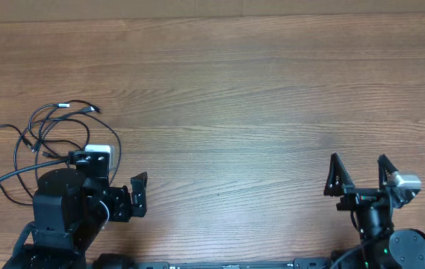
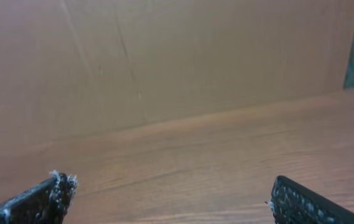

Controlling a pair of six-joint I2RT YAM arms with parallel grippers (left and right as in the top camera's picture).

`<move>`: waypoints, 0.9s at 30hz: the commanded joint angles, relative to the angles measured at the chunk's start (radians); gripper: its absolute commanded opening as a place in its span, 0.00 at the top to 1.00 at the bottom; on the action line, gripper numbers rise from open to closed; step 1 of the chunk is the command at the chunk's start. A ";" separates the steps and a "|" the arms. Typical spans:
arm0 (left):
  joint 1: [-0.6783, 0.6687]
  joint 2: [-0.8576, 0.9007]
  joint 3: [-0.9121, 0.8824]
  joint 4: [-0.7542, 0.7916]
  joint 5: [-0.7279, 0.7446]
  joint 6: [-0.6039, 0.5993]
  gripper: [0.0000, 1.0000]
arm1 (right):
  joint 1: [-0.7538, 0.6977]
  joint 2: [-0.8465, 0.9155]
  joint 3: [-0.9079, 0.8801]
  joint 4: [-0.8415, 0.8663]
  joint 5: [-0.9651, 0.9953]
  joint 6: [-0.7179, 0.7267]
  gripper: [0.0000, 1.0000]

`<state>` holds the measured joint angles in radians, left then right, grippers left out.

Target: Untangle cables

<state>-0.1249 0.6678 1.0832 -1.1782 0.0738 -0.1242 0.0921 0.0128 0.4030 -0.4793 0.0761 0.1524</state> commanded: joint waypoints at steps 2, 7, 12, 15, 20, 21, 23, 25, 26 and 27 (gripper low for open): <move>-0.003 -0.001 -0.007 0.004 -0.006 -0.007 0.00 | -0.005 -0.010 -0.096 0.151 -0.002 -0.004 0.00; -0.003 -0.001 -0.007 0.004 -0.006 -0.007 0.01 | -0.024 -0.010 -0.200 0.338 -0.002 -0.004 0.00; -0.003 -0.001 -0.007 0.004 -0.006 -0.007 0.01 | -0.044 -0.010 -0.273 0.466 -0.002 -0.005 0.00; -0.003 -0.001 -0.007 0.004 -0.006 -0.007 0.01 | -0.050 -0.010 -0.292 0.505 0.002 -0.005 0.00; -0.003 -0.001 -0.007 0.004 -0.006 -0.007 0.01 | -0.055 -0.010 -0.363 0.629 0.002 -0.005 0.00; -0.003 -0.001 -0.007 0.004 -0.006 -0.007 0.01 | -0.055 -0.010 -0.381 0.658 0.002 -0.005 0.00; -0.003 -0.001 -0.007 0.004 -0.006 -0.007 0.00 | -0.055 -0.010 -0.394 0.668 0.005 -0.005 0.00; -0.003 -0.001 -0.007 0.004 -0.006 -0.007 0.00 | -0.055 -0.010 -0.395 0.665 0.021 -0.007 0.00; -0.003 -0.001 -0.007 0.004 -0.006 -0.007 0.00 | -0.055 -0.010 -0.395 0.655 0.020 -0.026 0.00; -0.003 -0.001 -0.007 0.004 -0.006 -0.007 0.01 | -0.055 -0.010 -0.395 0.645 0.020 -0.043 0.00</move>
<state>-0.1249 0.6678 1.0832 -1.1778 0.0738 -0.1242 0.0448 0.0128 0.0181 0.1783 0.0822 0.1501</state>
